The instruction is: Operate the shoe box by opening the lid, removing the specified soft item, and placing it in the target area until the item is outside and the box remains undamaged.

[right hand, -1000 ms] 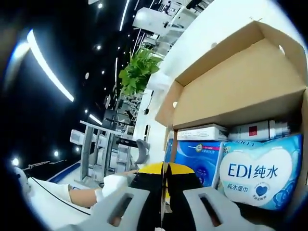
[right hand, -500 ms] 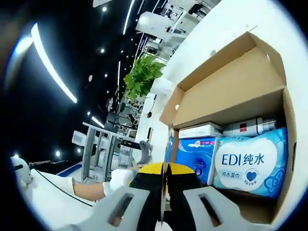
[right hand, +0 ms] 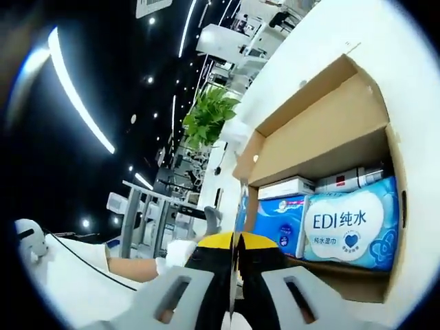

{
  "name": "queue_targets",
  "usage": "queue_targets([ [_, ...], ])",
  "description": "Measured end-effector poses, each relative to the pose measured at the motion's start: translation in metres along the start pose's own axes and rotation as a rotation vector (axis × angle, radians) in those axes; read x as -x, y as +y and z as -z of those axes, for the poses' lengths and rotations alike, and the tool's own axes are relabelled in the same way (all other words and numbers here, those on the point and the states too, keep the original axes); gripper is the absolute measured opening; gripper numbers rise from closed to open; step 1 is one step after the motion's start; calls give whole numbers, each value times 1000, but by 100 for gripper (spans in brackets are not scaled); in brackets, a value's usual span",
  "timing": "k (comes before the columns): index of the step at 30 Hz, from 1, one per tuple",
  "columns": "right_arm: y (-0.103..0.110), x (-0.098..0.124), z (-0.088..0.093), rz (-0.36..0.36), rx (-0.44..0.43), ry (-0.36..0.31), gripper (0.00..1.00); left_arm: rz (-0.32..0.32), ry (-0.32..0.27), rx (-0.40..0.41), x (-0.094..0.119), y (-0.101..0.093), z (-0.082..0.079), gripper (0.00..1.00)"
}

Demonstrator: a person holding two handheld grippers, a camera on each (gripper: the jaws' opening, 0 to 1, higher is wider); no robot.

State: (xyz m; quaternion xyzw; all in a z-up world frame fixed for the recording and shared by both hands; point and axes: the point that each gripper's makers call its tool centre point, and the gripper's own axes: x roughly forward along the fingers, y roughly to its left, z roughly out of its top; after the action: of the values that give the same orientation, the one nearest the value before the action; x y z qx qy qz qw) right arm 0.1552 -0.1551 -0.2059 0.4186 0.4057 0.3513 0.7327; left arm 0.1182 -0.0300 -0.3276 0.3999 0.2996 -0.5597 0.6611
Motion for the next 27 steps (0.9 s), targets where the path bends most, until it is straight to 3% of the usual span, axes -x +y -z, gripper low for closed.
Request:
queue_targets([
  [10,-18,35,5,68,5,-54,0,6,2,17,0,0,0,5],
  [27,-8,70,-12,57,24,-128,0,10,-9,27,0,-1,0,5],
])
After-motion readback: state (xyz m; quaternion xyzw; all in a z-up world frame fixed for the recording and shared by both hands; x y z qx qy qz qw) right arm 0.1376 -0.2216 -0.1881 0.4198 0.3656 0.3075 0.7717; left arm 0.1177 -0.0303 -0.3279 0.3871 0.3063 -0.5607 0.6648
